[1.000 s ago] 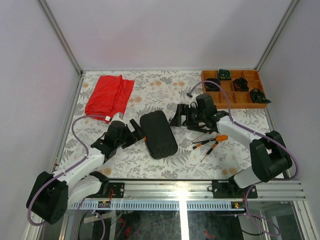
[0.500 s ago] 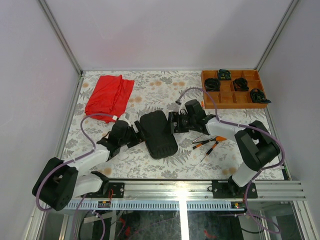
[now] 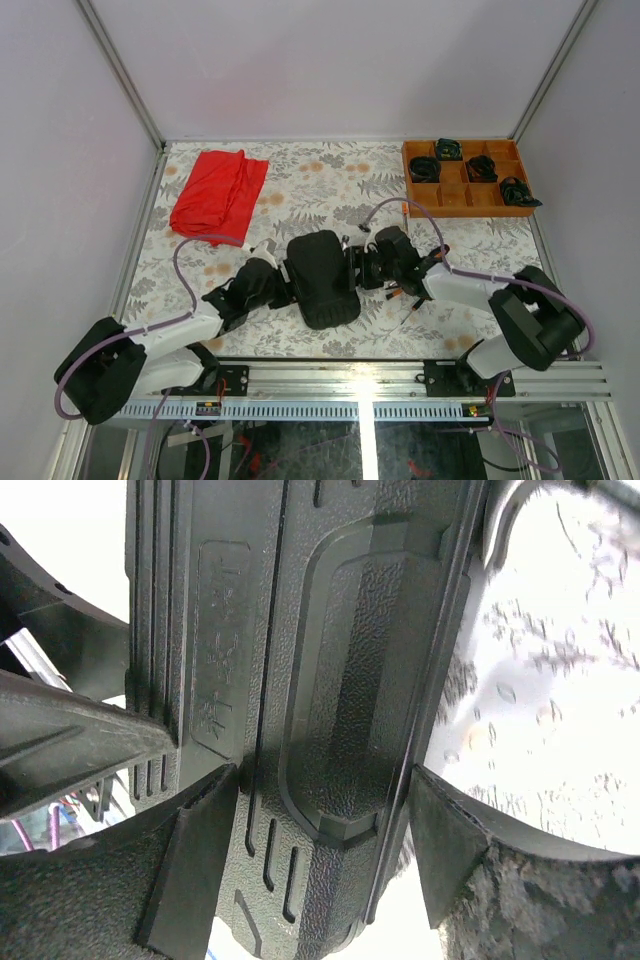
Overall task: Sort the tools into containers
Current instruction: Move the storage box to the center of the board.
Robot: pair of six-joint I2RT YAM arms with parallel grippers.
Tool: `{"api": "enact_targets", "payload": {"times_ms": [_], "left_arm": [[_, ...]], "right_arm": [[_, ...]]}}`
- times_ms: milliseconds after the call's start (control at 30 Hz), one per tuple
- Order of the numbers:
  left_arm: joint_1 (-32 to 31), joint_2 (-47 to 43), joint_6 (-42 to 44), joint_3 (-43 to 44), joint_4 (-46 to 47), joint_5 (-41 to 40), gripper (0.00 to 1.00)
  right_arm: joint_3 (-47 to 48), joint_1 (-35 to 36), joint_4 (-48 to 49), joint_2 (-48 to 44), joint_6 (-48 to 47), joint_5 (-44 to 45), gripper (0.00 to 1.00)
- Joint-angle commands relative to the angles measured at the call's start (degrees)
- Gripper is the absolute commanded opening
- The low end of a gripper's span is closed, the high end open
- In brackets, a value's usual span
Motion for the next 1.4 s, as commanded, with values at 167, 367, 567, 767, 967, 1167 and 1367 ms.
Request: {"api": "enact_targets", "payload": {"times_ms": [167, 367, 567, 767, 967, 1167, 1367], "left_arm": [[-8.2, -5.2, -4.1, -1.9, 0.4, -0.8, 0.68], [-8.3, -9.7, -3.0, 3.1, -11.0, -8.4, 0.80], [-8.1, -16.8, -1.7, 6.6, -22.1, -15.5, 0.91], [-5.2, -23.4, -1.0, 5.9, -26.1, -15.7, 0.90], [-3.0, -23.4, -1.8, 2.3, -20.0, -9.6, 0.80], [-3.0, -18.5, -4.0, 0.0, -12.1, -5.5, 0.72], [-2.9, -12.2, -6.1, -1.6, -5.1, -2.9, 0.68]], "right_arm": [[-8.6, 2.5, -10.9, -15.4, -3.3, 9.7, 0.72], [-8.9, 2.5, -14.6, -20.8, -3.9, 12.2, 0.79], [-6.4, 2.4, -17.3, -25.7, -4.5, 14.7, 0.90], [-4.7, 2.4, -16.3, -25.9, -5.4, 13.8, 0.91], [-3.1, 2.4, -13.0, -21.6, -5.7, 9.3, 0.87], [-1.0, 2.4, -12.6, -17.3, -6.6, 9.2, 0.83], [-0.8, 2.4, -12.8, -14.4, -5.3, 10.0, 0.77]]}}
